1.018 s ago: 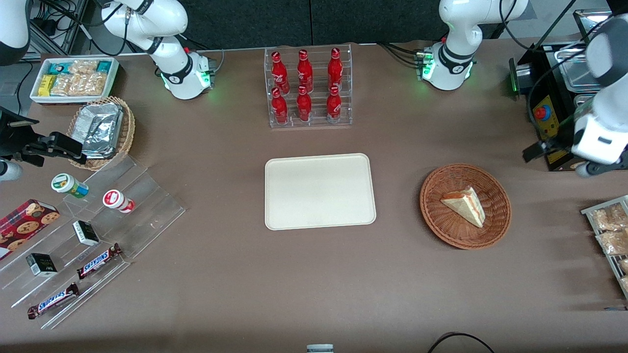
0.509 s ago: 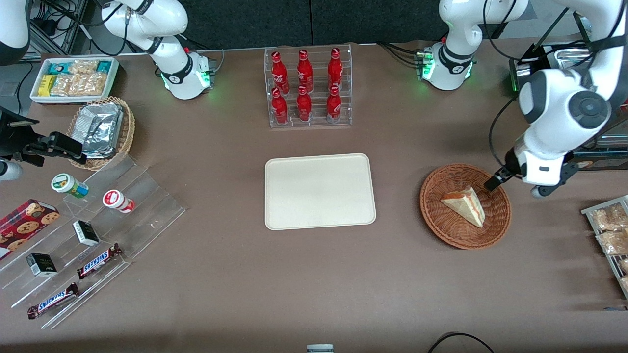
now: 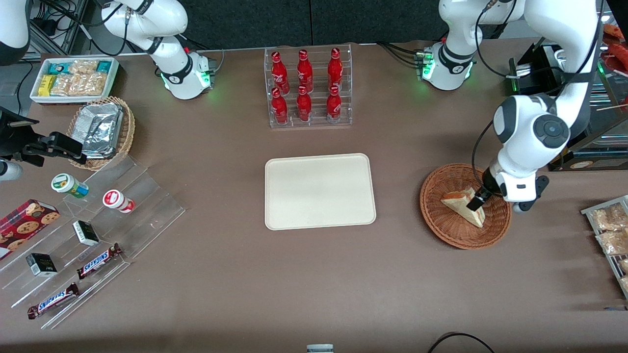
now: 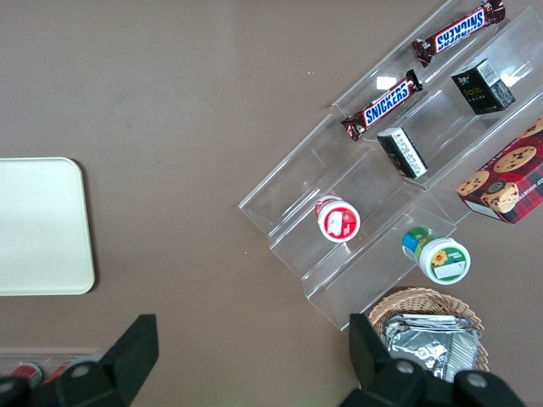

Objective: Place sandwich from basket to tray
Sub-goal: 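Move the left gripper down over the wrapped sandwich in the wicker basket, then close the left gripper on the sandwich's upright edge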

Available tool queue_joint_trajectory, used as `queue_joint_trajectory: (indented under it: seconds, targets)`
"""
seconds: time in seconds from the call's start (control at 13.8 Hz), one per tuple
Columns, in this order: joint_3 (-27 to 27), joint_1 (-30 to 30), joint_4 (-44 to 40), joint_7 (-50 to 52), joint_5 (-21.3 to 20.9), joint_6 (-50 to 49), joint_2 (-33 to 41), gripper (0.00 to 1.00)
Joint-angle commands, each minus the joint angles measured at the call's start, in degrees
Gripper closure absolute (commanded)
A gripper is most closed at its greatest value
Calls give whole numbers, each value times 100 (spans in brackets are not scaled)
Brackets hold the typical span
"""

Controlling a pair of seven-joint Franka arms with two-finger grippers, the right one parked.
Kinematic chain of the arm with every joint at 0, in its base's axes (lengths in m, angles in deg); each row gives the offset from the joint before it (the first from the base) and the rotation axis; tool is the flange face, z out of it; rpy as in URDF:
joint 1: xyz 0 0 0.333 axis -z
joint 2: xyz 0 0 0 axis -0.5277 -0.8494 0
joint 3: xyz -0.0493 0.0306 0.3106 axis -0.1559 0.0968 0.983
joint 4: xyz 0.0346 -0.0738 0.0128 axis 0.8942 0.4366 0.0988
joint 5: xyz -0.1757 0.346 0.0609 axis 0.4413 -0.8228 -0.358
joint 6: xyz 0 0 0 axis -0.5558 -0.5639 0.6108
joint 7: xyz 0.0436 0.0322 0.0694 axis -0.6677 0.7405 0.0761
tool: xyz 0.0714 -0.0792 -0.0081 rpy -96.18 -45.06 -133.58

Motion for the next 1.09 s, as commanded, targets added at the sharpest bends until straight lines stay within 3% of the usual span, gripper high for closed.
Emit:
queue_joint_trajectory:
  seconds: [0.0, 0.8, 0.87, 0.95, 1.02]
  targets:
    - [39, 104, -36, 133, 47, 194, -163, 0]
    - [48, 104, 149, 133, 29, 282, -480, 0]
    - [48, 104, 132, 142, 38, 308, -489, 7]
    - [48, 104, 114, 203, 38, 308, -515, 35]
    - [48, 104, 105, 255, 38, 291, -516, 81]
